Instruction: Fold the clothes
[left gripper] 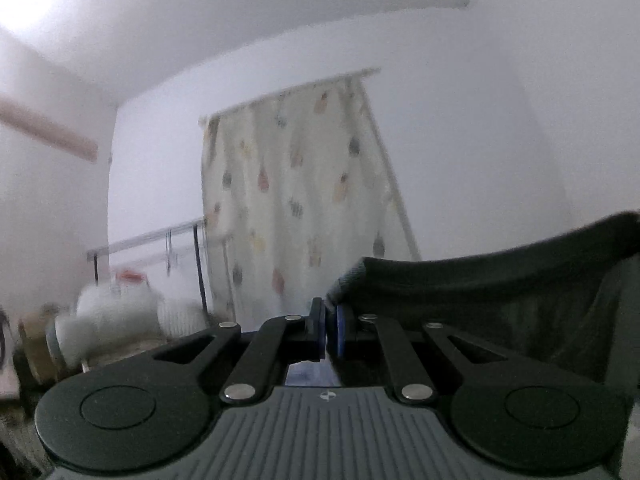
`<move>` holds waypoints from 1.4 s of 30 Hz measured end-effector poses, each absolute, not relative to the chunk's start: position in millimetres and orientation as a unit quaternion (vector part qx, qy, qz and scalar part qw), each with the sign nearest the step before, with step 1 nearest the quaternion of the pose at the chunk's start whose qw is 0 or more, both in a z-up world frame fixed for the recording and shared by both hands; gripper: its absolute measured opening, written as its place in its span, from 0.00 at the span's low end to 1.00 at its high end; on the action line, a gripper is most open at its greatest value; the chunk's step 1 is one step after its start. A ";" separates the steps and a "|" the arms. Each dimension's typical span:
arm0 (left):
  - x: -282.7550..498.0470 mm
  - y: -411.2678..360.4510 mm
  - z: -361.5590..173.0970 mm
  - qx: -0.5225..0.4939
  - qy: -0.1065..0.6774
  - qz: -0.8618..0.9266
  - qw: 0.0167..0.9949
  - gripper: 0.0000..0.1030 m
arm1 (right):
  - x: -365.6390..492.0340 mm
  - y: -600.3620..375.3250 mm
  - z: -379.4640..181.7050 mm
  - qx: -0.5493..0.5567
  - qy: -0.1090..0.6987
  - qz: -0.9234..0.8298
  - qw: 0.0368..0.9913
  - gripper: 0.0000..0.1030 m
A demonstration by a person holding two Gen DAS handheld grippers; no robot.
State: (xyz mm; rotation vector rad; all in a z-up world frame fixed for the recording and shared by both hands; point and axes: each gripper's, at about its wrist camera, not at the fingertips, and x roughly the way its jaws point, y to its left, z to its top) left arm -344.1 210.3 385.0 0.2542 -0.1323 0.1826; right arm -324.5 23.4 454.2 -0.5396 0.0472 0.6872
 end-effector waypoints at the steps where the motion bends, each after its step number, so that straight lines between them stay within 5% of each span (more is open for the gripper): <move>1: -350.8 205.5 397.3 0.136 -0.076 0.091 0.984 0.07 | -334.1 20.6 466.3 -0.271 0.008 0.324 0.906 0.07; 13: -425.9 163.5 534.9 0.202 -0.183 0.089 0.958 0.07 | -446.0 0.0 605.5 -0.325 -0.167 0.250 0.896 0.07; 22: -454.8 145.6 589.6 0.202 -0.234 0.068 0.949 0.07 | -501.2 -19.4 651.1 -0.353 -0.247 0.221 0.875 0.07; 36: -251.7 116.8 523.4 0.182 -0.105 -0.010 0.978 0.07 | -369.2 -62.5 577.1 -0.325 -0.141 0.193 0.915 0.08; 42: -113.9 114.8 460.8 0.174 -0.018 -0.024 0.984 0.07 | -250.8 -75.2 515.8 -0.305 -0.057 0.178 0.934 0.08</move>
